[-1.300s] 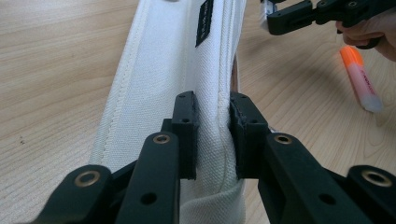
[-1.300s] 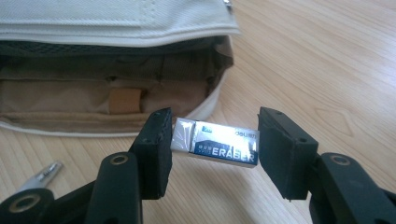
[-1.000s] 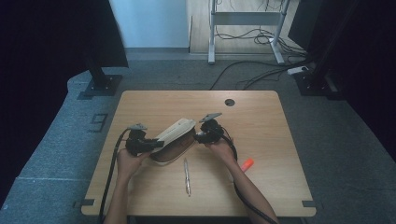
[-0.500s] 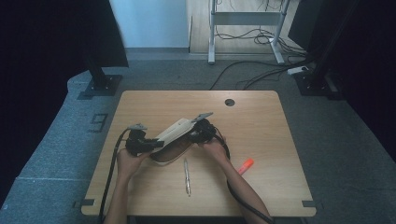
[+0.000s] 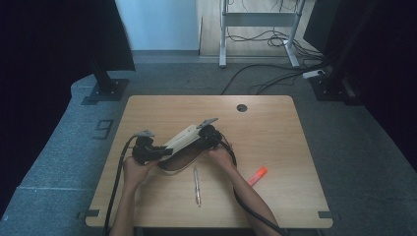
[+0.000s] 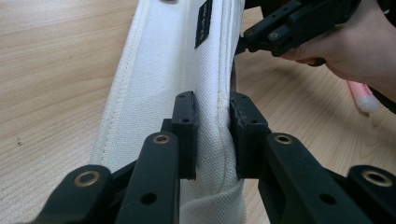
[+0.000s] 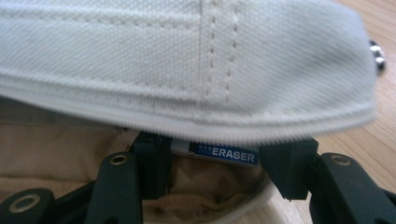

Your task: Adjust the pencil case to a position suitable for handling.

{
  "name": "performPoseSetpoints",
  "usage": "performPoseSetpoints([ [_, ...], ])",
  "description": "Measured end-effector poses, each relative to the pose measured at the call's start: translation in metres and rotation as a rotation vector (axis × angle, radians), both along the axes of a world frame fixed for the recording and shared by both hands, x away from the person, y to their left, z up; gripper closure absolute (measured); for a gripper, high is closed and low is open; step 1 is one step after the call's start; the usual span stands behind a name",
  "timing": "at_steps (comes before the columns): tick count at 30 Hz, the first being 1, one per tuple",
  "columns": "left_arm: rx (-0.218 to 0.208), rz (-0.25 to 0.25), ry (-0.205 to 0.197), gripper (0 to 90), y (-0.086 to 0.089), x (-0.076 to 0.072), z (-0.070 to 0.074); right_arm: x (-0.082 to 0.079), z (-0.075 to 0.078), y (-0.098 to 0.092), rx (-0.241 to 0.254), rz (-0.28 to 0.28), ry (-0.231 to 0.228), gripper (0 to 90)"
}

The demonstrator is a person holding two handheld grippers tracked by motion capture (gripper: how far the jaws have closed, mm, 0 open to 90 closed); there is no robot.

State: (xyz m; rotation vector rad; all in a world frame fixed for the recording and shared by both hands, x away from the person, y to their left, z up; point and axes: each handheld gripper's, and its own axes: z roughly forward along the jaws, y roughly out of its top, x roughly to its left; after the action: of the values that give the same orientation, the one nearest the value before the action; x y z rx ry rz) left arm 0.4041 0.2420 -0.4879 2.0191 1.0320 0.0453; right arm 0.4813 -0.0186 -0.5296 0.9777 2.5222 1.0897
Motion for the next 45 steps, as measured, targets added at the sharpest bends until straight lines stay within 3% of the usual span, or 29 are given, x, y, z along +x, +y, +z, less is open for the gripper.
performPoseSetpoints([
  [8,-0.001,-0.008,-0.001,74.1,-0.001,-0.001,0.001,0.002,-0.006,0.006,0.012,0.007,0.000,45.1],
  [11,0.001,-0.010,-0.003,74.1,0.000,-0.001,0.000,0.003,-0.006,0.004,0.020,0.019,0.013,40.5],
  [15,0.001,-0.009,-0.004,74.2,0.000,-0.001,0.000,0.000,-0.002,0.001,0.018,0.021,0.003,30.8],
  [29,0.002,-0.008,-0.007,73.9,0.000,-0.001,0.000,-0.016,0.017,-0.017,0.028,0.069,-0.004,21.8],
  [38,-0.001,-0.009,-0.005,73.7,0.001,-0.001,-0.001,-0.026,0.024,-0.034,0.031,0.065,-0.008,21.2],
  [45,-0.006,-0.008,-0.003,73.6,0.001,0.000,-0.001,-0.036,0.025,-0.054,0.035,0.062,0.002,27.3],
])
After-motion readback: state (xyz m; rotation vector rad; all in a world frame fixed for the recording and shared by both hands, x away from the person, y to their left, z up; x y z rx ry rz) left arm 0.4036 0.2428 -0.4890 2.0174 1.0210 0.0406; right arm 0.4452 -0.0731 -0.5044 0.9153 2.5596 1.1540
